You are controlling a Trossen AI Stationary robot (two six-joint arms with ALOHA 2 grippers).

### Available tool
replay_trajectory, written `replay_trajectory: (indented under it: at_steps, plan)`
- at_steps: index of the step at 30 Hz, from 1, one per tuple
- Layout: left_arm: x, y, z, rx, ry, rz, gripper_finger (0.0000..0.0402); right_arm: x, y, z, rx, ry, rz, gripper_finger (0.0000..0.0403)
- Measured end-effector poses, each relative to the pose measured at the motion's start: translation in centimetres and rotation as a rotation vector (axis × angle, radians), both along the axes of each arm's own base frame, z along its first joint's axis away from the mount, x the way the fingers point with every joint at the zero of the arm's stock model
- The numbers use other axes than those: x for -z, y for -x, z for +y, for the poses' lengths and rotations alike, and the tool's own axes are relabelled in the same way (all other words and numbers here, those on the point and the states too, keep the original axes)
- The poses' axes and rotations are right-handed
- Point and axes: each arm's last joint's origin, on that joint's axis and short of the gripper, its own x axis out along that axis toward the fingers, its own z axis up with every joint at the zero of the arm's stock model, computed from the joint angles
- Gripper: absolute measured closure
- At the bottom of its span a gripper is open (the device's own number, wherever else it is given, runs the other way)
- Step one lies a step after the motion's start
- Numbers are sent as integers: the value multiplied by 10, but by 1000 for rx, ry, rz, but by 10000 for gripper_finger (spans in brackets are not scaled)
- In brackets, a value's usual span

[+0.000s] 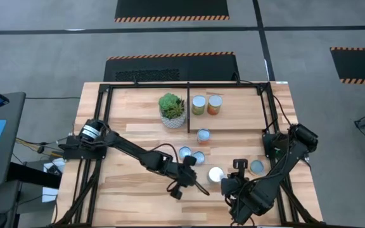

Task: Pick and place cans onto a shelf
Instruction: Adjust the canned goods

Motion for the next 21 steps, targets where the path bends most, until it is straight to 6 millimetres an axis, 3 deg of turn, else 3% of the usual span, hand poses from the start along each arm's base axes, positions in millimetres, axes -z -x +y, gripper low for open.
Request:
replay_trajectory:
  at_steps: [5, 9, 13, 17, 21]
  plan:
    - [-19, 29, 10, -30, -177, 167, 401, -1, 1, -1, 8, 52, -62, 376]
    - [-40, 56, 23, -28, -295, 292, 401, -6, -1, -13, 61, 192, -185, 383]
    - [-56, 83, 43, -174, -421, 373, 401, -22, -2, -32, 113, 222, -328, 389]
    - [-54, 104, 64, -344, -487, 334, 402, -26, -11, -60, 205, 224, -338, 383]
    - [-29, 113, 83, -421, -404, 251, 401, -27, -20, -89, 293, 227, -290, 375]
